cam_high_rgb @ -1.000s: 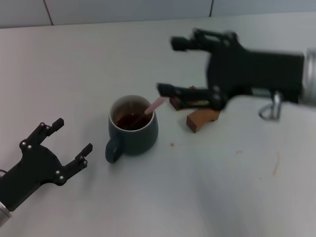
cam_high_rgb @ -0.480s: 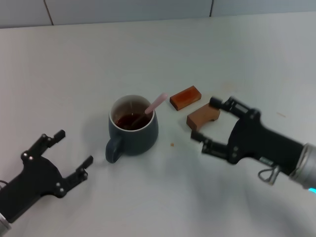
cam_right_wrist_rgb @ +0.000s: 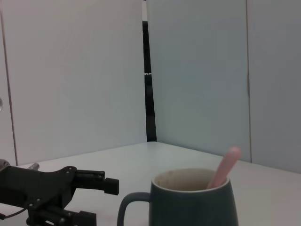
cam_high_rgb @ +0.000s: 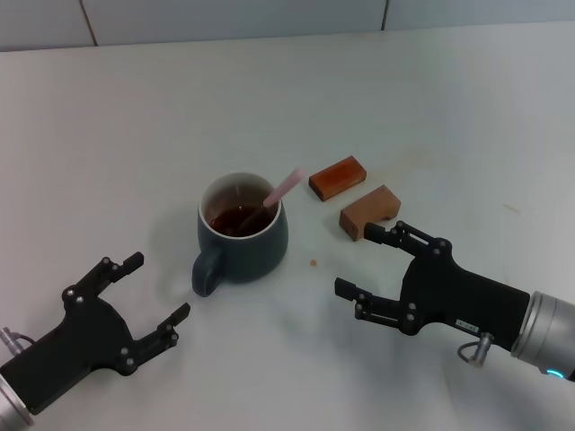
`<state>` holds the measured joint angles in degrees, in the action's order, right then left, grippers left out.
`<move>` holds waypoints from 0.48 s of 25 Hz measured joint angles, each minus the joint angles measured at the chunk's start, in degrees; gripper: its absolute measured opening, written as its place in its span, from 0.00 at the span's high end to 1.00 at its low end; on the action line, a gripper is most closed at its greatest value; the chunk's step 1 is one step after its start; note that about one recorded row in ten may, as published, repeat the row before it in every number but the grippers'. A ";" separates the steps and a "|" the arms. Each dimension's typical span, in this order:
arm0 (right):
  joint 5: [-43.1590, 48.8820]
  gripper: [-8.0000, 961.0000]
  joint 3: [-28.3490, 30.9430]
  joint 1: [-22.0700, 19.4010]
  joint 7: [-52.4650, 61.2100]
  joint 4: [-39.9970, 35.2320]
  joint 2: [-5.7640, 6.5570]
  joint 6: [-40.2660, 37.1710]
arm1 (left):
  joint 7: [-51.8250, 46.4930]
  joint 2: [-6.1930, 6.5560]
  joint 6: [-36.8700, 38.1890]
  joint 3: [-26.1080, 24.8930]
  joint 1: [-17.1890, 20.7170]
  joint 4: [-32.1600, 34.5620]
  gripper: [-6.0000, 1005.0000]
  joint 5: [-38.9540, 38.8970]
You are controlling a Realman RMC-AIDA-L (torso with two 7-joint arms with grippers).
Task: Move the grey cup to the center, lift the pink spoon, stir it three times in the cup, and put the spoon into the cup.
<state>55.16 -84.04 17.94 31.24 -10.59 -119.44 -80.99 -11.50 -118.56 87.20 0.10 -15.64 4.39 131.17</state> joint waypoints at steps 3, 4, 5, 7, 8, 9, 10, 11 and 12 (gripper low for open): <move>0.21 0.14 0.00 0.07 0.12 0.22 0.03 0.09 | 0.03 0.00 -0.02 0.15 -0.05 -0.14 0.17 -0.01; 0.53 0.14 -0.07 0.40 0.23 0.36 0.00 0.51 | 0.05 0.00 -0.03 0.15 -0.06 -0.24 0.17 -0.02; 0.53 0.14 -0.07 0.40 0.23 0.36 0.00 0.51 | 0.07 0.00 -0.04 0.16 -0.07 -0.33 0.17 -0.02; 0.67 0.14 -0.47 0.82 0.59 0.50 -0.09 1.29 | 0.10 0.00 -0.05 0.16 -0.12 -0.42 0.17 -0.05; 0.67 0.14 -0.69 1.06 0.94 0.58 -0.11 1.70 | 0.10 0.00 -0.05 0.16 -0.12 -0.42 0.17 -0.05; 0.67 0.14 -1.12 1.43 2.06 0.64 -0.13 2.53 | 0.10 0.00 -0.05 0.16 -0.18 -0.43 0.17 -0.05; 0.67 0.14 -1.12 1.43 2.06 0.64 -0.13 2.53 | 0.11 0.00 -0.06 0.16 -0.23 -0.44 0.17 -0.05; 0.67 0.14 -1.25 1.59 2.56 0.65 -0.13 2.76 | 0.11 0.00 -0.06 0.17 -0.24 -0.44 0.17 -0.05; 0.67 0.14 -1.34 1.66 2.80 0.64 -0.14 2.85 | 0.12 0.00 -0.06 0.16 -0.25 -0.44 0.17 -0.05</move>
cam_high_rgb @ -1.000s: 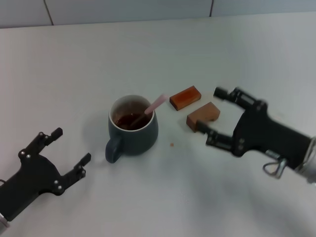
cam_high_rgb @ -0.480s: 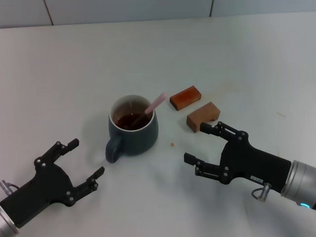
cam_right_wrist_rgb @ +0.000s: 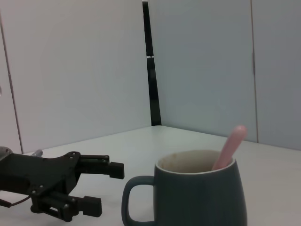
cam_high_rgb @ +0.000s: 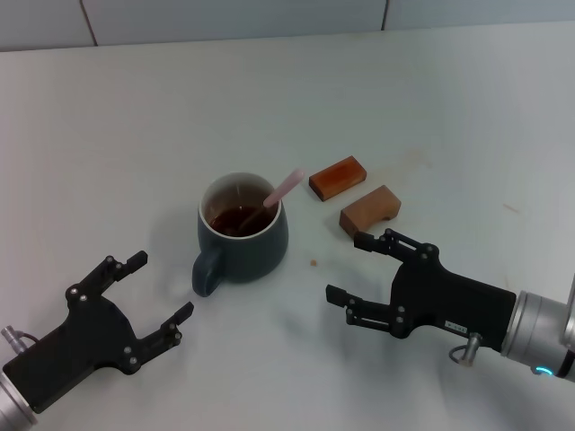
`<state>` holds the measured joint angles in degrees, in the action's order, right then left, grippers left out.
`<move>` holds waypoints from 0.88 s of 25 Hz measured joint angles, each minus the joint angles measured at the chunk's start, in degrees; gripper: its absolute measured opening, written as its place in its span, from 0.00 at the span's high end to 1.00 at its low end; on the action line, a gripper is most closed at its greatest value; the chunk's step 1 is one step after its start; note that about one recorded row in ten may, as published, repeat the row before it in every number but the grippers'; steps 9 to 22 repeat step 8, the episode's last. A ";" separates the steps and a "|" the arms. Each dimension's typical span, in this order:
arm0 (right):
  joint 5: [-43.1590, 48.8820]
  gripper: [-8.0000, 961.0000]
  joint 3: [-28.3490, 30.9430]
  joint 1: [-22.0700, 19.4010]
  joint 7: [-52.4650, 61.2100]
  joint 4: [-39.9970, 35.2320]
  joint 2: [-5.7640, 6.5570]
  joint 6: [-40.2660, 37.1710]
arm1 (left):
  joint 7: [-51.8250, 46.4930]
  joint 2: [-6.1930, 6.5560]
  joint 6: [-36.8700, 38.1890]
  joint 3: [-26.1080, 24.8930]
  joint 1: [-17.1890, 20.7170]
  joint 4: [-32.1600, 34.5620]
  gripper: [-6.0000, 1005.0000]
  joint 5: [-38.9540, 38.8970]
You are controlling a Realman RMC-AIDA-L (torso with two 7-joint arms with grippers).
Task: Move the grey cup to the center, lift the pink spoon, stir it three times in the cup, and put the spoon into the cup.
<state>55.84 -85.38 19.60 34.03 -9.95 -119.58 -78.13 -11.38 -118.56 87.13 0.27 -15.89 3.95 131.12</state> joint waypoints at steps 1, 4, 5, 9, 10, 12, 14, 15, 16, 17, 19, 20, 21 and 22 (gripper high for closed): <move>0.00 0.14 -0.09 0.06 0.23 -0.03 0.00 0.07 | 0.00 0.00 0.00 0.00 -0.01 0.00 0.17 0.00; 0.00 0.14 -0.09 0.08 0.31 -0.15 -0.02 0.09 | -0.02 0.00 0.00 0.00 -0.06 -0.01 0.17 0.00; 0.00 0.14 -0.09 0.09 0.32 -0.18 -0.03 0.09 | -0.01 0.00 0.01 0.00 -0.09 -0.02 0.17 0.00; 0.00 0.14 -0.08 0.09 0.34 -0.26 -0.04 0.14 | 0.00 0.00 0.00 0.00 -0.20 -0.08 0.17 0.01; 0.00 0.14 -0.08 0.09 0.34 -0.26 -0.04 0.14 | 0.00 0.00 0.00 0.00 -0.20 -0.08 0.17 0.01; 0.00 0.14 -0.08 0.09 0.34 -0.26 -0.04 0.14 | 0.00 0.00 0.00 0.00 -0.20 -0.08 0.17 0.01; 0.00 0.14 -0.08 0.09 0.34 -0.26 -0.04 0.14 | 0.00 0.00 0.00 0.00 -0.20 -0.08 0.17 0.01; 0.00 0.14 -0.08 0.09 0.34 -0.26 -0.04 0.14 | 0.00 0.00 0.00 0.00 -0.20 -0.08 0.17 0.01; 0.00 0.14 -0.08 0.09 0.34 -0.26 -0.04 0.14 | 0.00 0.00 0.00 0.00 -0.20 -0.08 0.17 0.01; 0.00 0.14 -0.08 0.09 0.34 -0.26 -0.04 0.14 | 0.00 0.00 0.00 0.00 -0.20 -0.08 0.17 0.01; 0.00 0.14 -0.08 0.09 0.34 -0.26 -0.04 0.14 | 0.00 0.00 0.00 0.00 -0.20 -0.08 0.17 0.01; 0.00 0.14 -0.08 0.09 0.34 -0.26 -0.04 0.14 | 0.00 0.00 0.00 0.00 -0.20 -0.08 0.17 0.01; 0.00 0.14 -0.08 0.09 0.34 -0.26 -0.04 0.14 | 0.00 0.00 0.00 0.00 -0.20 -0.08 0.17 0.01; 0.00 0.14 -0.08 0.09 0.34 -0.26 -0.04 0.14 | 0.00 0.00 0.00 0.00 -0.20 -0.08 0.17 0.01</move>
